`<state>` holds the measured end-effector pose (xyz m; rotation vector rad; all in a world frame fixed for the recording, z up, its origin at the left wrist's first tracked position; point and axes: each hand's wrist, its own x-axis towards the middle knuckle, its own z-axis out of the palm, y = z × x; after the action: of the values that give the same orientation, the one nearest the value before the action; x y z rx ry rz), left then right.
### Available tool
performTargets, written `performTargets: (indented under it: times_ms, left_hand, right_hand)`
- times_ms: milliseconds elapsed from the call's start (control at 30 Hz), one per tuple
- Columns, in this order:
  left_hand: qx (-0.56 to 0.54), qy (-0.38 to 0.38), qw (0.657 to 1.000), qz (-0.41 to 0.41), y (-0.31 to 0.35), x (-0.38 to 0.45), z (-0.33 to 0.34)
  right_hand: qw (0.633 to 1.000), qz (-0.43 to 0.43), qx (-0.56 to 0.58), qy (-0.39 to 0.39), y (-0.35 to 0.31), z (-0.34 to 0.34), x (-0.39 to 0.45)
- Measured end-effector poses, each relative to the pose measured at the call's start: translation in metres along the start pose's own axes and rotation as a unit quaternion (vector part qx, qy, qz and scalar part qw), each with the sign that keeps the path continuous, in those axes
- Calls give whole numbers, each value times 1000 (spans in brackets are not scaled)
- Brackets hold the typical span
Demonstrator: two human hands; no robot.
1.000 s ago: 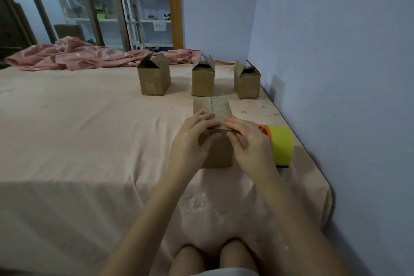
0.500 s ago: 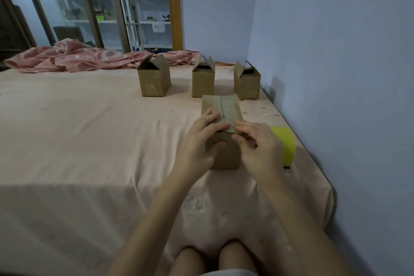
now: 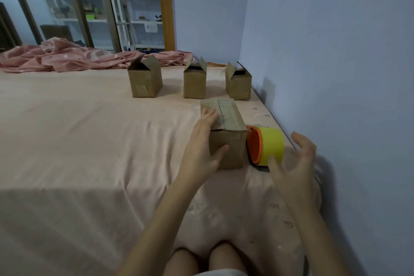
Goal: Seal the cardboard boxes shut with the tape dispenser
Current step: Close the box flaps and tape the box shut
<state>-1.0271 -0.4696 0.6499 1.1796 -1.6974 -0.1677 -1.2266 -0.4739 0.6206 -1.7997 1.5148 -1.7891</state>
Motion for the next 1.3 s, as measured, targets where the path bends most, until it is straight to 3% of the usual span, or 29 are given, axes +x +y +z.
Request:
performTargets:
  times_ms: [100, 167, 400, 600, 700, 800, 900, 1000, 1067, 1133, 1200, 1300]
  left_hand:
    - [-13, 11, 1000, -2, -1, -2, 0]
    - [-14, 13, 1000, 5, -2, -4, 0]
    - [5, 15, 1000, -2, -10, -10, -6]
    - [49, 28, 998, -25, -1, -19, -16]
    - [63, 69, 994, 52, 21, -30, -22]
    - [64, 44, 991, 104, 49, -46, -13]
    - [77, 18, 994, 75, 73, -53, 5]
    - [63, 52, 996, 32, 84, -49, 11]
    - [56, 70, 995, 36, 85, -45, 8]
    - [58, 70, 994, 57, 84, -42, 3]
    - [45, 47, 996, 58, 84, -39, -4]
    - [-11, 4, 999, 45, 81, -40, -12]
  right_hand:
    - [975, 159, 18, -155, 18, 8, -6]
    - [974, 139, 8, -177, 29, 12, -13]
    - [987, 80, 2, -141, 25, 6, -6]
    - [991, 17, 132, -35, -33, -17, -3]
    - [972, 18, 232, 12, -65, -32, 0]
    - [947, 30, 313, 64, -97, -42, 5]
    - [905, 73, 409, 89, -113, -45, 7]
    - [872, 102, 474, 66, -118, -45, 5]
    - [890, 72, 449, 18, -120, -46, 4]
    - [939, -6, 339, -61, -120, -45, 2]
    - [963, -40, 236, -123, -115, -44, 2]
    - [969, -31, 221, -104, -108, -41, 3]
